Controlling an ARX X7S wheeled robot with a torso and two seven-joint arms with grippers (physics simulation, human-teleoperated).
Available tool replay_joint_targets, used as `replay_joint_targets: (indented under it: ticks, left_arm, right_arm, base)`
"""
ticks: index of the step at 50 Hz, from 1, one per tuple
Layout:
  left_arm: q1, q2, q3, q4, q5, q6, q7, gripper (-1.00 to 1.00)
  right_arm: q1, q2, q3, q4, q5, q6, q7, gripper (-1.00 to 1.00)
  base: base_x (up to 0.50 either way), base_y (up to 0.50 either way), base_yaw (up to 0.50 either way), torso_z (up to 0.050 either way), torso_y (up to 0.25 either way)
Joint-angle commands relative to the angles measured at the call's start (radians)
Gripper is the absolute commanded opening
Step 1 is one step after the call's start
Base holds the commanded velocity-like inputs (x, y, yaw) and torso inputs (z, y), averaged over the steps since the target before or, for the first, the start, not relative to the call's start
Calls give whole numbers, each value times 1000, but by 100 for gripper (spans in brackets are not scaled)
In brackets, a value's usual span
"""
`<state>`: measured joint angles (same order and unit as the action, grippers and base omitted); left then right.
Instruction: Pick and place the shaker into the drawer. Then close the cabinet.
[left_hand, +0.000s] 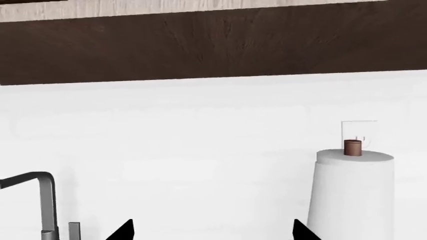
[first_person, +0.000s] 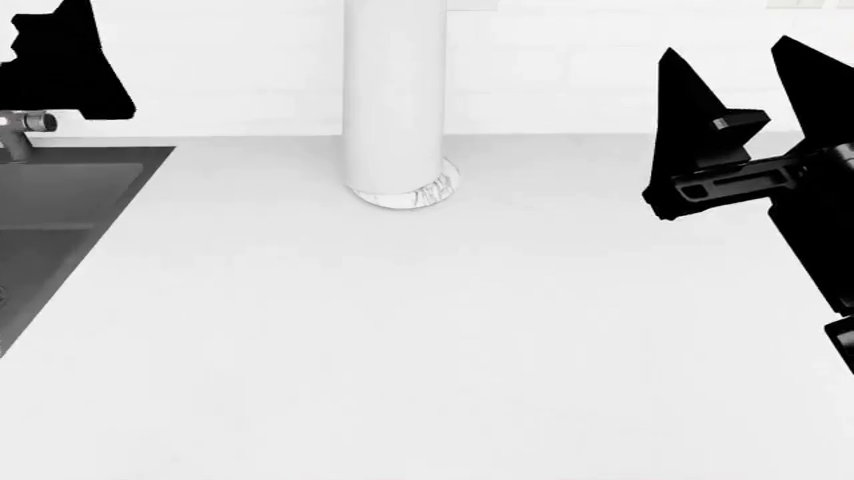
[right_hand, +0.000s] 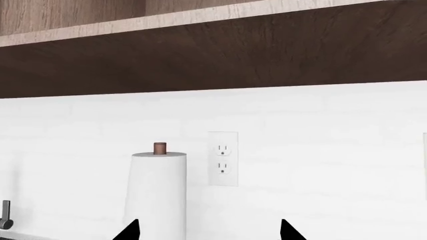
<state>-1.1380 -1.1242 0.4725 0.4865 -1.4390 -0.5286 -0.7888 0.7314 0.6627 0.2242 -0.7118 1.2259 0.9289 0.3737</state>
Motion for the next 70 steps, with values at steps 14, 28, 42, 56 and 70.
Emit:
replay_joint_targets:
  ticks: [14, 28, 42, 56, 70]
  left_arm:
    - [27, -101, -104, 63, -72, 85, 18, 100]
    - [58, -126, -125, 83, -79, 112, 23, 100]
    - [-258, -40, -123, 22, -141, -38, -3, 100]
    - [-718, 121, -16, -168, -89, -304, 18, 100]
    - [-824, 134, 30, -231, -33, -394, 38, 100]
  right_arm:
    - [24, 4, -15, 8, 12, 3, 18, 100]
    - [22, 10, -14, 3, 20, 1, 25, 100]
    - [41, 17, -23, 4, 34, 8, 41, 100]
    - [48, 18, -27, 1, 37, 1, 42, 100]
    - [60, 26, -25, 0, 56, 3, 57, 100]
  base:
    - [0, 0, 0, 0, 0]
    - [191, -3, 0, 0, 1]
    - [0, 0, 0, 0, 0]
    - [0, 0, 0, 0, 0]
    - [0, 0, 0, 0, 0]
